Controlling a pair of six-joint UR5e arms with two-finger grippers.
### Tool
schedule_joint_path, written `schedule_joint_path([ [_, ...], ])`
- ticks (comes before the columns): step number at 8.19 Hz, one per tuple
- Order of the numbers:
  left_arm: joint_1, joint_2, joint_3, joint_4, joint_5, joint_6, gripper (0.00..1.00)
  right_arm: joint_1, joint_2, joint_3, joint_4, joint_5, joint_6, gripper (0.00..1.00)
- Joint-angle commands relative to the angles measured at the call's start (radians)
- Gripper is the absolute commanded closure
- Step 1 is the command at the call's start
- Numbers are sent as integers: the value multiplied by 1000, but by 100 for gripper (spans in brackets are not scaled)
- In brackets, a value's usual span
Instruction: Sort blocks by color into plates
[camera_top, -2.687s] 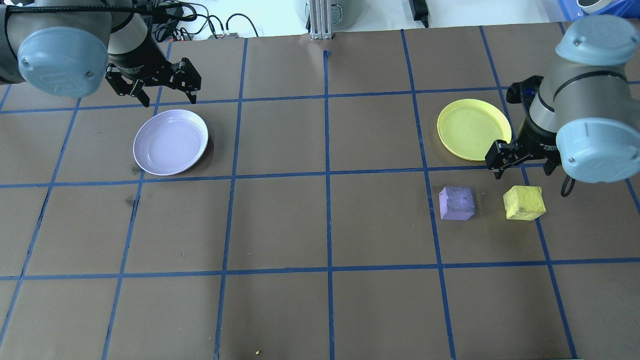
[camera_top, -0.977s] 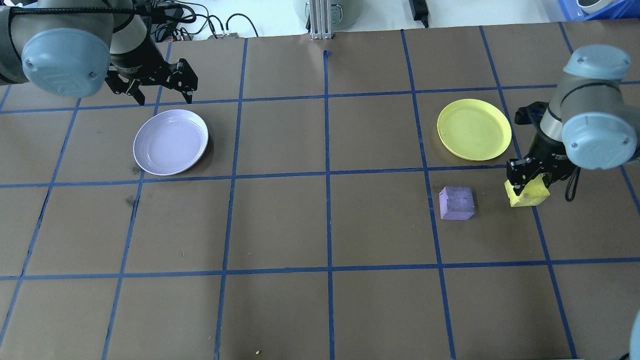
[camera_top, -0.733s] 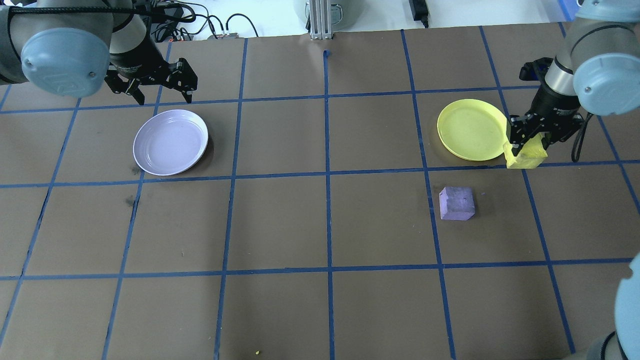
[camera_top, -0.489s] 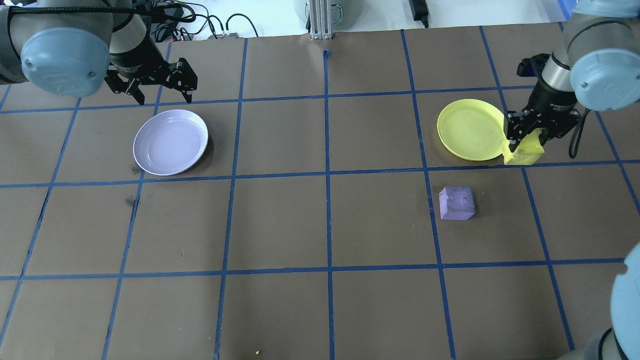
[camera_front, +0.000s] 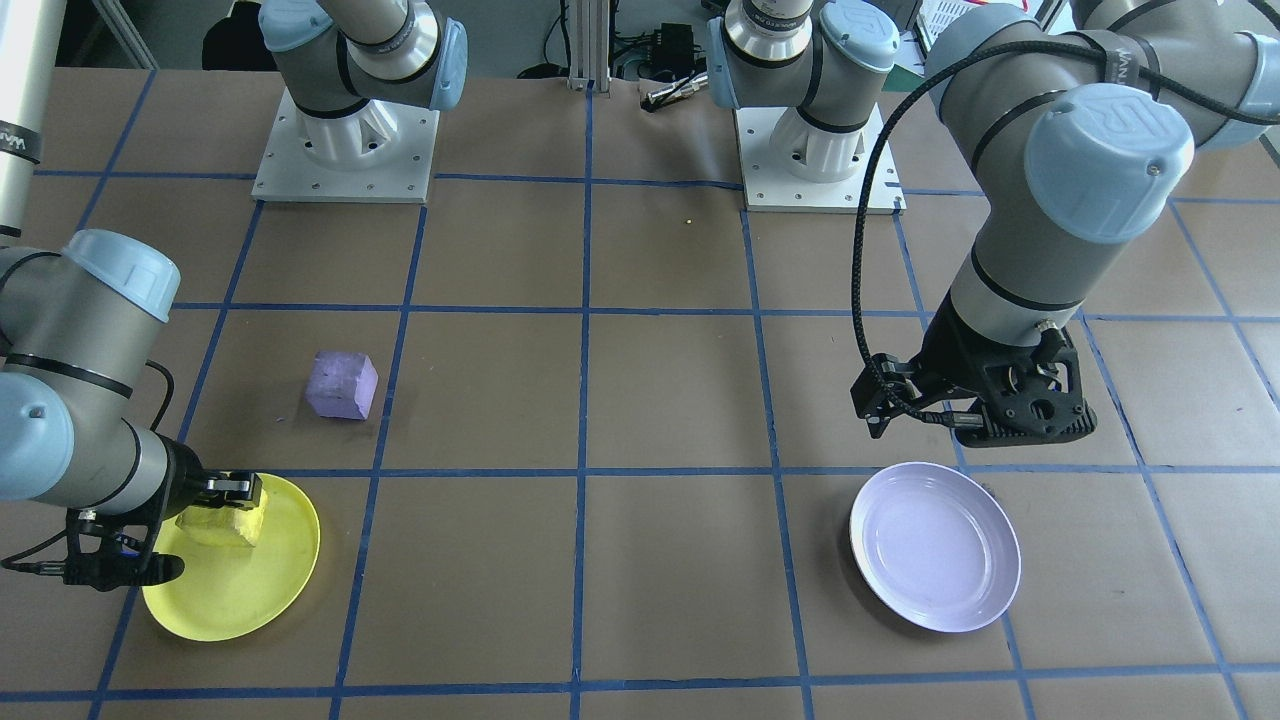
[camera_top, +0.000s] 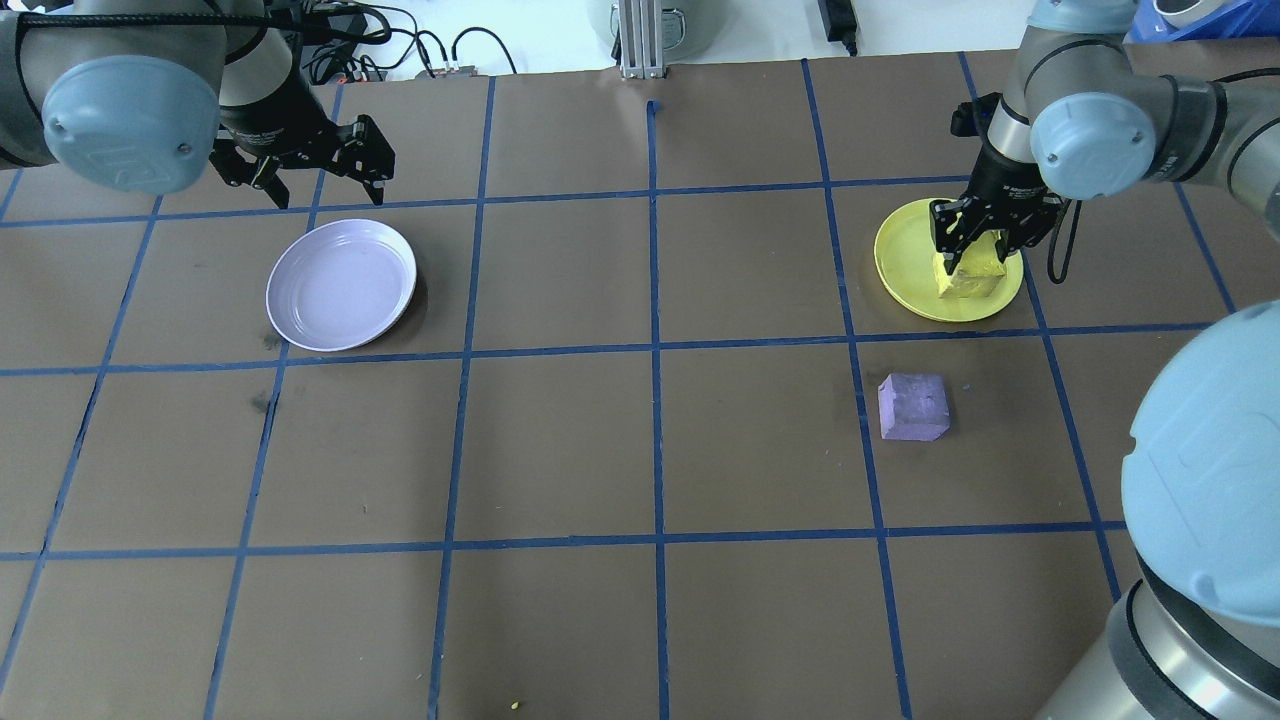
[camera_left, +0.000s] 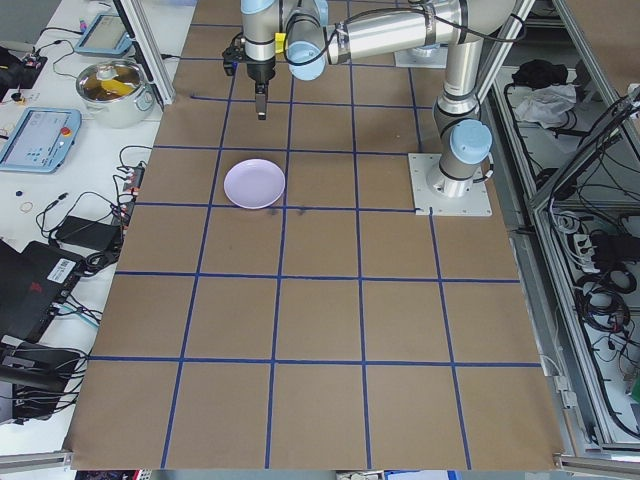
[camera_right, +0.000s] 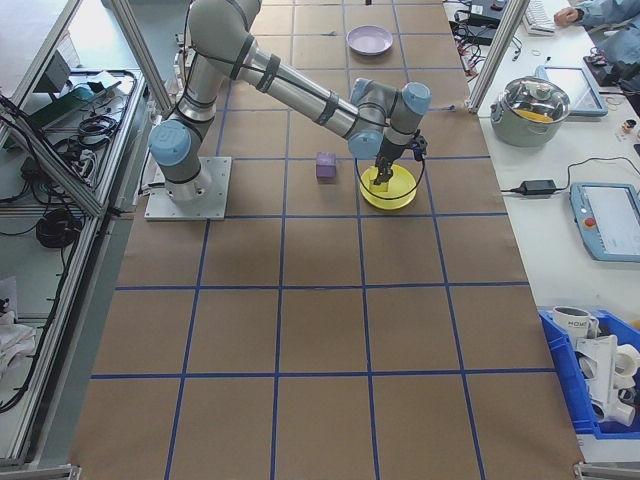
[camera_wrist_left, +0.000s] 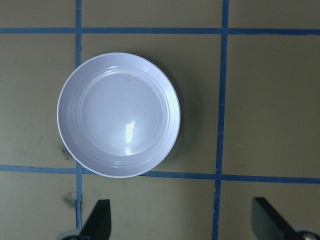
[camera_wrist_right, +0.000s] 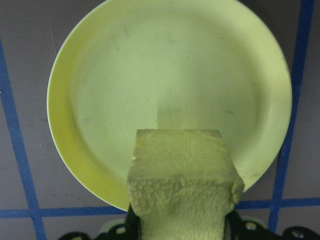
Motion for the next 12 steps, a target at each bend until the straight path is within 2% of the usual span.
schedule_joint_path([
  [1,1,1,0,2,0,0,0,1,6,-5,-19,2,3,0],
  [3,1,-1,-1,3,0,0,0,19,-43,-11,9,30,14,0],
  [5,1,1,-1,3,0,0,0,102,-130,34,72,35,148,0],
  [7,1,1,-1,3,0,2,0,105,-182,195,45,60,172,4],
  [8,1,2,-1,3,0,2,0,105,-209,263,-17,77,178,2],
  [12,1,1,-3,28,0,2,0,105,-206,389,-36,19,163,0],
])
